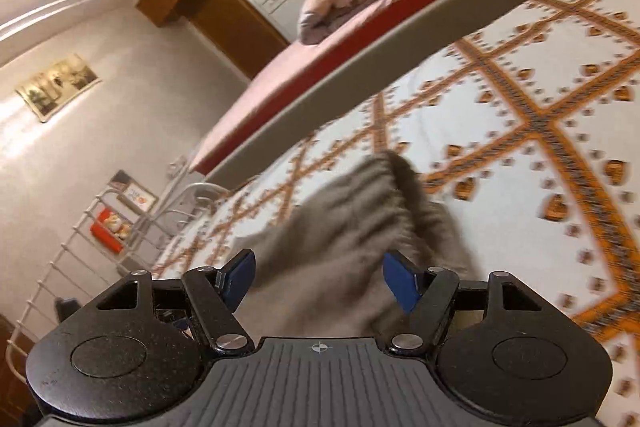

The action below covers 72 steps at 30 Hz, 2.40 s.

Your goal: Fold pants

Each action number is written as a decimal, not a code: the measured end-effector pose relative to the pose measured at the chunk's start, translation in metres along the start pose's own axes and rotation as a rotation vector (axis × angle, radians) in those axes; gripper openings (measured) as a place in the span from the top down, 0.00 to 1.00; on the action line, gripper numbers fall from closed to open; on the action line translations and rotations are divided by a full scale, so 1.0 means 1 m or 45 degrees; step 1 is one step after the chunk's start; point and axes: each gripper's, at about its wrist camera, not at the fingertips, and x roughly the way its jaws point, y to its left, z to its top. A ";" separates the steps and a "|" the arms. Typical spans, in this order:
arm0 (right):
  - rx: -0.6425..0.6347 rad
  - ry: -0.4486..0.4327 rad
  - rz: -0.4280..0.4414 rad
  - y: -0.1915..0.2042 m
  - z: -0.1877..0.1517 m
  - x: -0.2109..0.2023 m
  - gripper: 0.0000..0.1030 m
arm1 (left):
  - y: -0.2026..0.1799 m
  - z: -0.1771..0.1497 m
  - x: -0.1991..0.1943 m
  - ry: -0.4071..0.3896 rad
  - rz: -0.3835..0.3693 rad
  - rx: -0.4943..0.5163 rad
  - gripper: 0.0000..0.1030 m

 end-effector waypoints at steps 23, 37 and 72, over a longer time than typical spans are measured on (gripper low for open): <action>0.151 -0.014 0.023 -0.044 0.041 0.042 0.17 | -0.001 0.017 0.053 0.101 -0.138 0.031 0.12; 0.113 0.277 -0.100 -0.069 -0.011 0.006 0.17 | 0.001 -0.013 0.016 0.245 -0.052 0.090 0.13; 0.131 0.299 -0.074 -0.072 -0.014 0.063 0.29 | -0.026 -0.024 0.065 0.202 -0.183 0.108 0.47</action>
